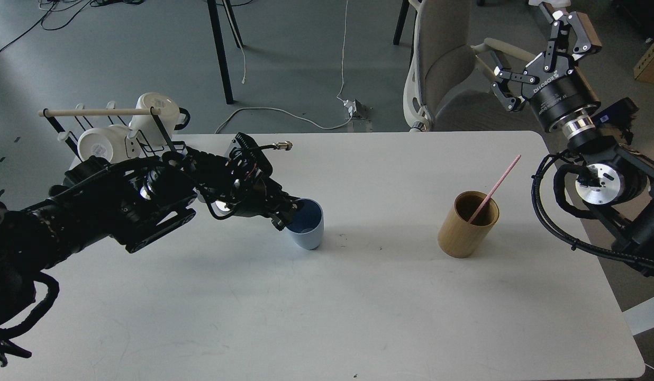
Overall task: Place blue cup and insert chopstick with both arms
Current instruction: 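Carry the blue cup with the left gripper toward table center and set down, then open the left gripper and withdraw it from the blue cup, then move the right gripper to the pink stick in the tan cup and grasp, then lift the pink stick out of the tan cup with the right gripper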
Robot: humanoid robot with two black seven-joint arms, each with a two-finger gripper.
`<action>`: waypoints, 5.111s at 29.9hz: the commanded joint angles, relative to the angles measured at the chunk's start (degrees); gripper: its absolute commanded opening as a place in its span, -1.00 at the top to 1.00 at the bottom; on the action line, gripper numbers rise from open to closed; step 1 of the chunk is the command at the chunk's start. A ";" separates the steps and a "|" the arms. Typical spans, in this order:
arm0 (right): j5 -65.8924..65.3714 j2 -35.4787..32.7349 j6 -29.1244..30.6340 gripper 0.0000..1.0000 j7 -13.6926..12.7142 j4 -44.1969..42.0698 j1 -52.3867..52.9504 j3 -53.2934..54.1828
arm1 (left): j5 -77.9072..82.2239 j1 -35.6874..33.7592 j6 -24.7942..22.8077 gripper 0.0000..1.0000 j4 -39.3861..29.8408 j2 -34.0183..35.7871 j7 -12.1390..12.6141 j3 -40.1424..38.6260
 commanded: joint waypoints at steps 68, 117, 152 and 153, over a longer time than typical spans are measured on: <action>-47.11 -27.80 -44.86 -0.90 0.00 20.05 -4.69 -27.35 | -66.61 38.29 -14.74 -0.82 -34.70 10.29 0.01 -60.14; -50.89 -9.86 -44.86 0.86 0.00 7.04 -8.75 -31.30 | -69.78 42.60 -14.03 -0.83 -34.18 8.79 0.01 -59.62; -50.78 15.78 -44.86 0.92 0.00 0.29 29.14 -51.78 | -73.29 43.39 -15.40 -0.89 -15.64 8.00 0.01 -59.26; -51.84 18.33 -44.86 0.92 0.00 -1.29 29.14 -52.13 | -73.38 43.39 -15.40 -0.89 -15.46 8.00 0.01 -59.26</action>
